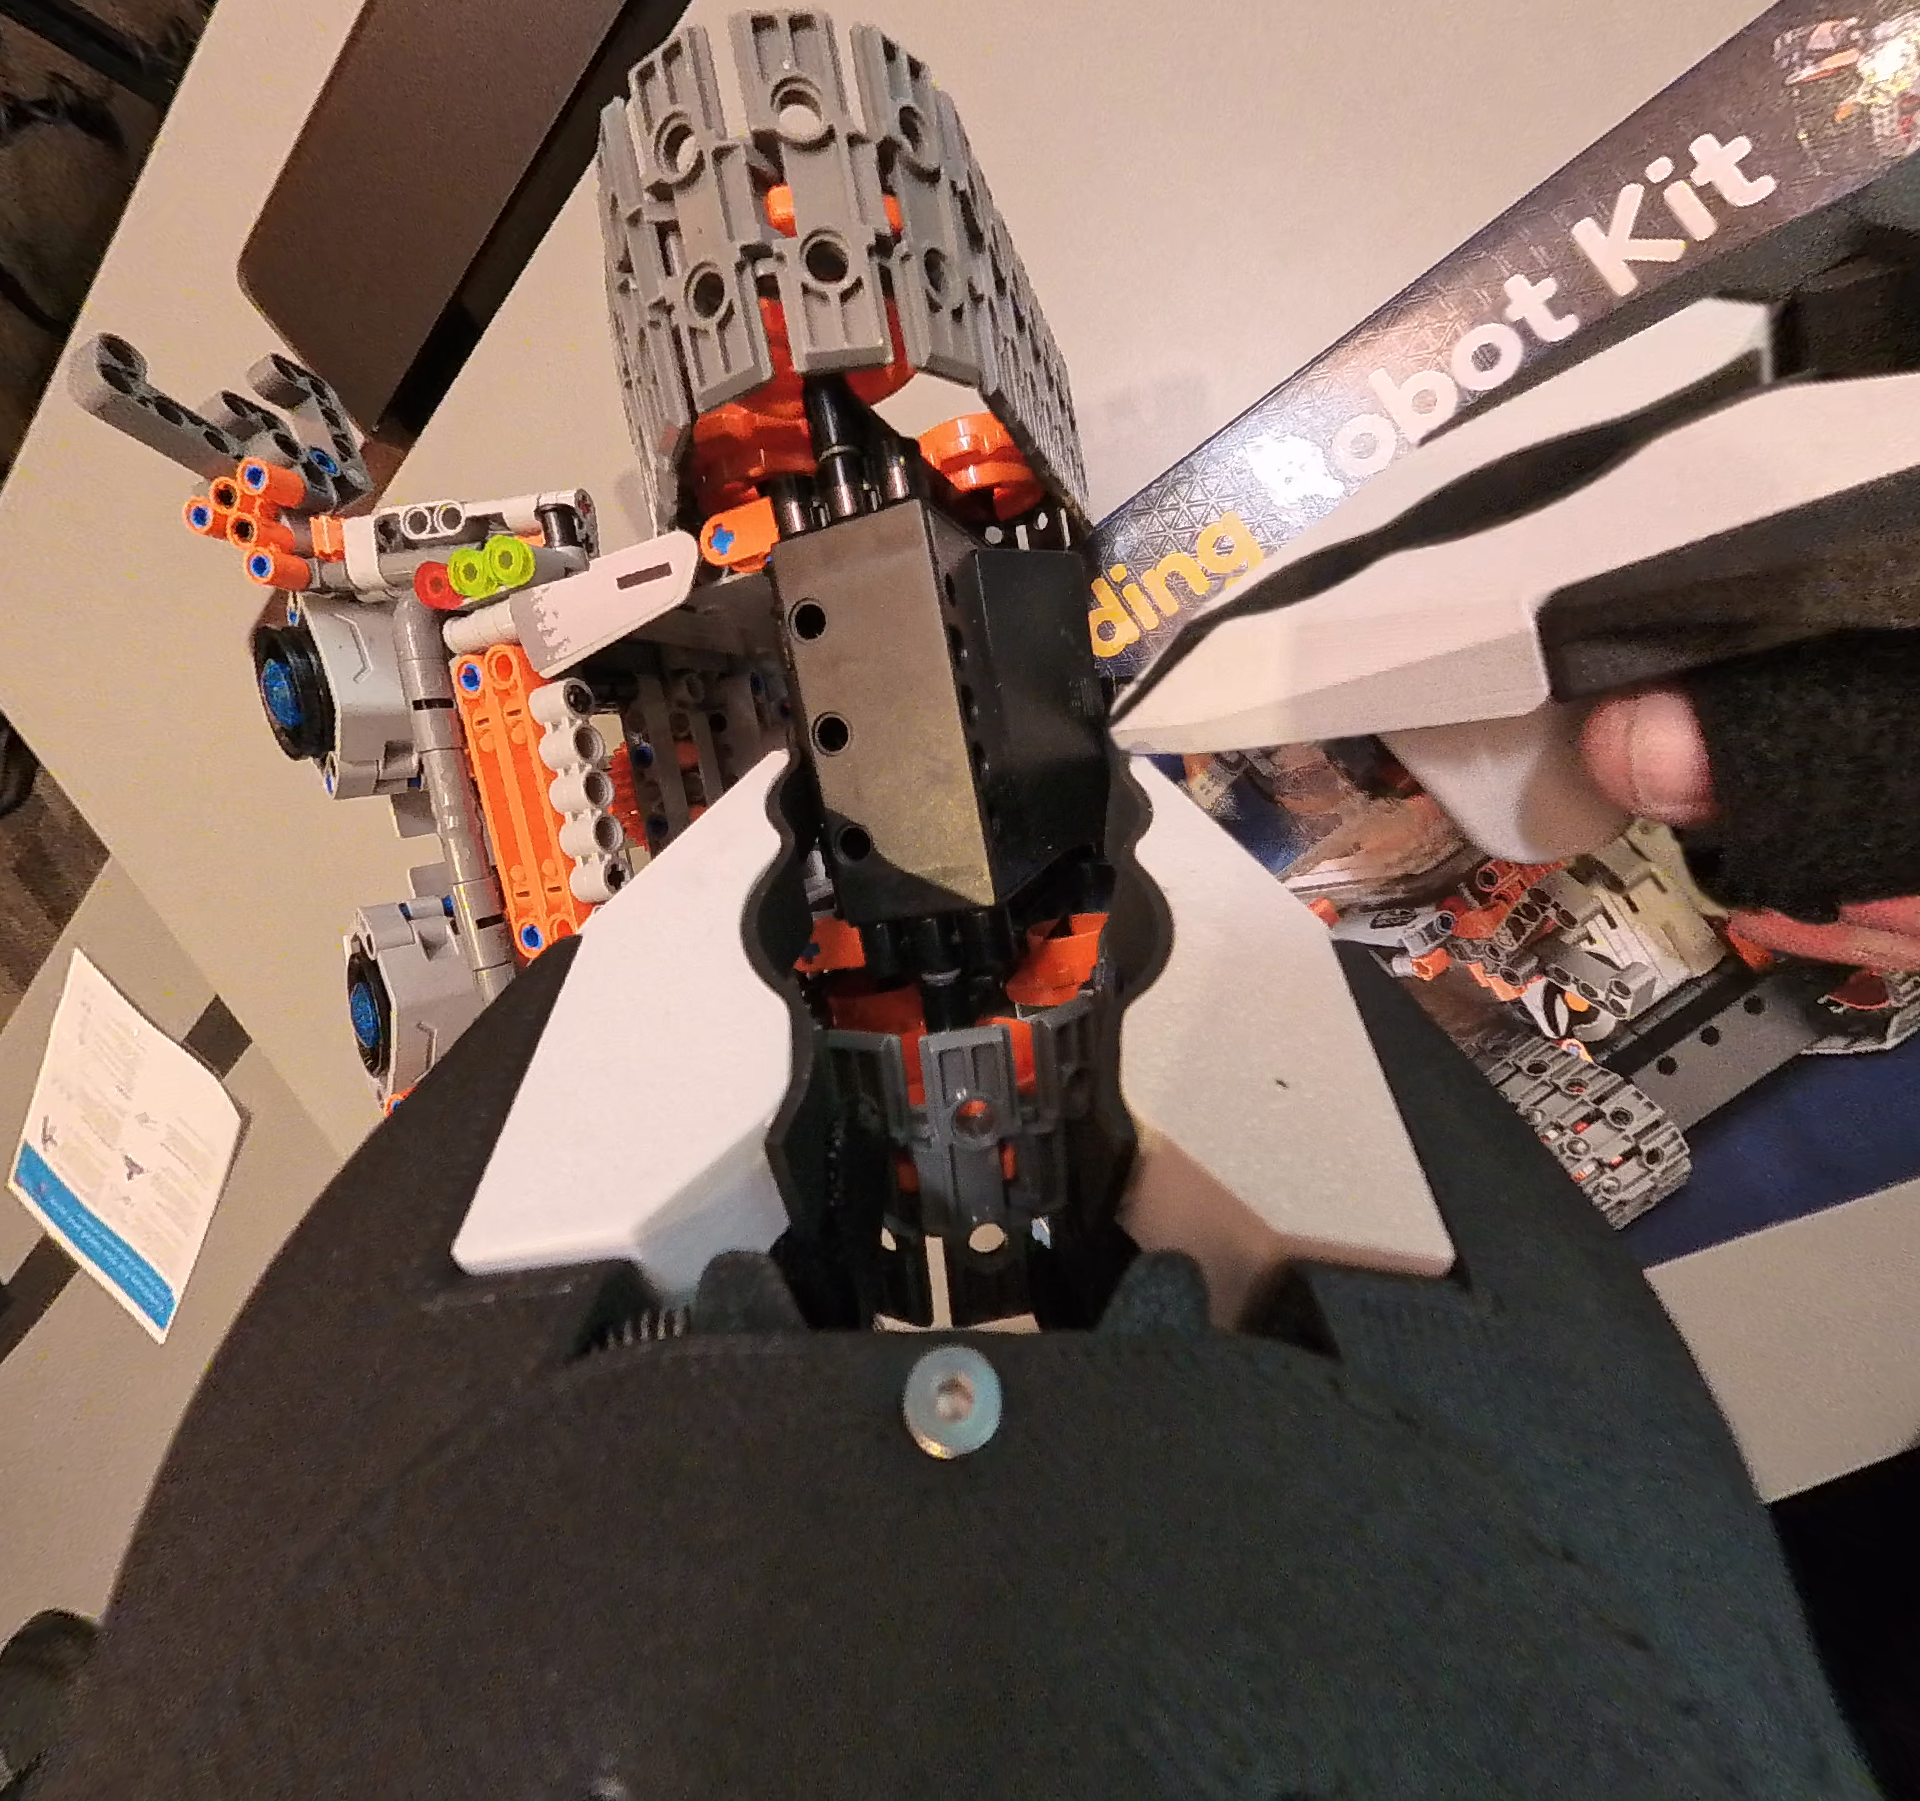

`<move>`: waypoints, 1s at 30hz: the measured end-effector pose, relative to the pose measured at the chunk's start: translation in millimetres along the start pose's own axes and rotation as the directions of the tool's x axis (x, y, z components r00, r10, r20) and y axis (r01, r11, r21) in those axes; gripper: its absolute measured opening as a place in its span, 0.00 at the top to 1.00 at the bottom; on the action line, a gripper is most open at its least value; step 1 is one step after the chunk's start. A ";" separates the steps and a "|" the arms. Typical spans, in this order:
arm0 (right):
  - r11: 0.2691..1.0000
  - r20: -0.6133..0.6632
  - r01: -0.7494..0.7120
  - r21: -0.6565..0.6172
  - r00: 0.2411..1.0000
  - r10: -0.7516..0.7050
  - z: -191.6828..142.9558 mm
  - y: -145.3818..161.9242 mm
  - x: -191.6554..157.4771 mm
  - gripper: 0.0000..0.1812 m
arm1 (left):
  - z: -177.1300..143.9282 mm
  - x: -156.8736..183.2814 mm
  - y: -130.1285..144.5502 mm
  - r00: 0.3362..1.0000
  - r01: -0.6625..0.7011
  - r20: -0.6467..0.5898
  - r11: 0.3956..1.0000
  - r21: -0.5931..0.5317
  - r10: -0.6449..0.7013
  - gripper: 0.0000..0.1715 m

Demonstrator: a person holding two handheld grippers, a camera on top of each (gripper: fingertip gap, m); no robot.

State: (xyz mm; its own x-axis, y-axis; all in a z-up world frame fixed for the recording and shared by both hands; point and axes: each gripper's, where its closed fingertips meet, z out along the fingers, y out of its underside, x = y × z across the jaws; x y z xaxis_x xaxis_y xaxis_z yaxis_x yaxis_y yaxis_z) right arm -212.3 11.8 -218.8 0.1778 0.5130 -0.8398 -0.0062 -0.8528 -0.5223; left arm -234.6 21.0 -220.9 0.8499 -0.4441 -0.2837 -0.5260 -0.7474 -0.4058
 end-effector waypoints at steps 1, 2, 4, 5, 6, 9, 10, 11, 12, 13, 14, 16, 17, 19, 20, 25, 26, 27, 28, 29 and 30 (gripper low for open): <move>1.000 -0.028 0.023 0.004 0.999 -0.023 -2.5 -0.9 2.4 1.00 | 0.0 0.0 -0.1 1.000 0.001 -0.001 1.000 -0.001 -0.001 0.68; 0.998 -0.059 0.056 0.024 0.997 -0.055 -5.9 -4.6 5.8 1.00 | 0.0 -0.2 -0.3 1.000 0.005 -0.004 1.000 0.001 -0.005 0.68; 0.999 -0.051 0.041 0.019 0.998 -0.040 -3.4 -4.8 6.4 1.00 | 0.1 -0.4 -0.4 1.000 0.011 -0.007 1.000 0.004 -0.011 0.69; 1.000 0.001 -0.003 0.004 1.000 0.003 0.2 -2.7 2.0 1.00 | 0.3 -0.9 -0.4 1.000 0.009 -0.004 1.000 0.002 -0.009 0.69; 1.000 0.023 -0.021 -0.004 1.000 0.021 2.6 -1.9 0.5 1.00 | 0.7 -1.3 -0.2 1.000 0.006 -0.001 1.000 -0.002 -0.006 0.69; 1.000 0.005 -0.008 0.004 1.000 0.008 -0.5 -4.2 1.0 1.00 | 1.3 -1.8 -1.1 1.000 0.011 -0.001 1.000 0.001 -0.011 0.69; 1.000 -0.012 -0.005 0.019 1.000 0.005 -4.9 -7.2 3.2 1.00 | 1.4 -1.7 -1.1 1.000 0.004 0.005 1.000 -0.002 -0.004 0.69; 1.000 -0.022 -0.006 0.029 1.000 0.007 -8.3 -9.3 6.0 1.00 | 1.5 -1.4 -1.4 1.000 0.002 0.008 1.000 0.000 -0.002 0.69; 1.000 -0.027 -0.018 0.023 0.999 0.018 -9.1 -8.0 9.1 1.00 | 1.6 -1.2 -1.7 1.000 0.003 0.008 1.000 0.003 -0.003 0.69; 0.999 -0.024 -0.041 0.005 0.999 0.041 -7.3 -4.8 10.9 1.00 | 1.9 -1.3 -2.1 1.000 0.010 0.005 1.000 0.006 -0.010 0.69; 0.998 -0.013 -0.054 -0.010 0.998 0.054 -4.5 -2.6 9.7 1.00 | 2.1 -1.7 -2.6 1.000 0.015 0.005 1.000 0.008 -0.015 0.69; 1.000 -0.031 -0.021 -0.016 0.999 0.020 0.4 -1.7 8.4 1.00 | 2.7 -2.6 -2.9 1.000 0.014 0.010 1.000 0.005 -0.014 0.69; 1.000 -0.043 -0.012 -0.010 0.999 0.012 1.6 -2.5 8.8 1.00 | 3.1 -3.0 -3.0 1.000 0.016 0.011 1.000 0.005 -0.016 0.69; 1.000 -0.054 -0.016 0.008 0.998 0.016 2.4 -4.7 11.0 1.00 | 3.8 -4.0 -3.4 1.000 0.020 0.010 1.000 0.005 -0.020 0.69; 1.000 -0.056 -0.017 0.005 0.998 0.018 2.8 -4.6 11.4 1.00 | 4.1 -4.2 -3.6 1.000 0.018 0.014 1.000 0.005 -0.018 0.69; 0.999 -0.077 -0.031 0.012 0.997 0.031 -0.6 -7.7 17.6 1.00 | 4.5 -3.0 -4.9 1.000 0.022 0.019 1.000 0.008 -0.022 0.69; 1.000 -0.083 -0.023 0.011 0.996 0.024 1.2 -7.8 17.2 1.00 | 4.6 -3.7 -4.7 0.999 0.024 0.022 1.000 0.009 -0.024 0.69; 1.000 -0.097 -0.002 0.012 0.995 0.004 3.5 -8.2 17.5 1.00 | 4.8 -5.1 -4.2 0.999 0.032 0.024 0.999 0.009 -0.032 0.70; 1.000 -0.100 -0.001 0.012 0.995 0.002 5.4 -8.5 17.6 1.00 | 5.2 -6.7 -3.5 0.999 0.038 0.027 0.999 0.009 -0.038 0.70; 1.000 -0.088 -0.022 0.008 0.996 0.023 7.0 -8.5 17.6 1.00 | 5.4 -8.0 -2.8 0.999 0.040 0.029 0.999 0.006 -0.040 0.70; 0.999 -0.078 -0.034 0.005 0.996 0.034 8.0 -8.2 17.8 1.00 | 5.6 -8.6 -2.4 0.999 0.041 0.029 0.999 0.004 -0.041 0.70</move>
State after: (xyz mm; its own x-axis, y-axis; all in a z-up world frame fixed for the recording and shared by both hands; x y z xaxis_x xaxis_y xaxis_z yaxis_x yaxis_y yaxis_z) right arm -217.0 28.6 -230.7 0.2537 0.4741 -0.8431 -0.0171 -0.8693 -0.4940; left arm -240.8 29.5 -222.3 0.8694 -0.3984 -0.2923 -0.4910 -0.7629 -0.4207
